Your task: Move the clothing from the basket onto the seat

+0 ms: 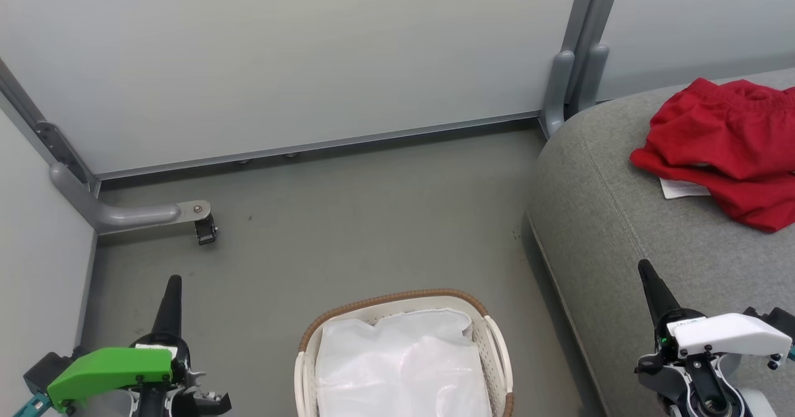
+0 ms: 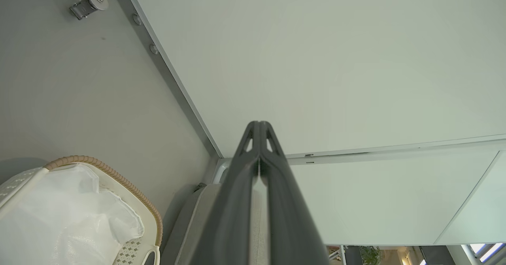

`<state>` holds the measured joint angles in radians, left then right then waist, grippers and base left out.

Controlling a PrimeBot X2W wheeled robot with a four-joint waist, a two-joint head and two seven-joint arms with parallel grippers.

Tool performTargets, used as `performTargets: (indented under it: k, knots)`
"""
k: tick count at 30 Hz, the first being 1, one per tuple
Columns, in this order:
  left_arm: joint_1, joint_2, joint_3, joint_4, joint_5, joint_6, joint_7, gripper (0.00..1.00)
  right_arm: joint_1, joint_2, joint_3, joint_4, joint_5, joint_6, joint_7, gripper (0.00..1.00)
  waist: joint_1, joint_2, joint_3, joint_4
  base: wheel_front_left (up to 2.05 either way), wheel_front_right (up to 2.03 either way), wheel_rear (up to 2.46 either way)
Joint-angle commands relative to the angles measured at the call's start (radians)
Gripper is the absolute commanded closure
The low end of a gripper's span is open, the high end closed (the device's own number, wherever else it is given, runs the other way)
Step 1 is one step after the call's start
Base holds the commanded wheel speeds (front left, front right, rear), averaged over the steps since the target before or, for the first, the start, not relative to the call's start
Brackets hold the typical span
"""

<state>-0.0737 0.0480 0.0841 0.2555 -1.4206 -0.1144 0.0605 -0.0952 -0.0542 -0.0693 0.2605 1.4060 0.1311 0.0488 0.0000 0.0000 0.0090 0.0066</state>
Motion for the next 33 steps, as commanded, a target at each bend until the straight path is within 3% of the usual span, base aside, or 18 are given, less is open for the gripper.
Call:
performTargets:
  k: [1,26,33]
  knots:
    - [-0.025,0.004,0.006,-0.008,-0.019,-0.008,0.006,1.0,-0.016,-0.007,-0.006,-0.01,0.023,0.0,0.007,1.0,0.0,0.0,0.0,0.0,0.0,0.0,0.0]
    - [-0.042,0.004,0.032,-0.012,-0.188,-0.019,0.053,1.0,-0.016,-0.006,-0.037,-0.019,0.208,0.0,0.058,1.0,0.0,0.0,-0.005,-0.006,0.0,0.0,0.0]
    - [-0.041,0.004,0.033,-0.011,-0.194,-0.02,0.057,1.0,-0.016,-0.005,-0.039,-0.019,0.216,0.0,0.062,1.0,0.0,0.0,-0.006,-0.007,0.0,0.0,0.0]
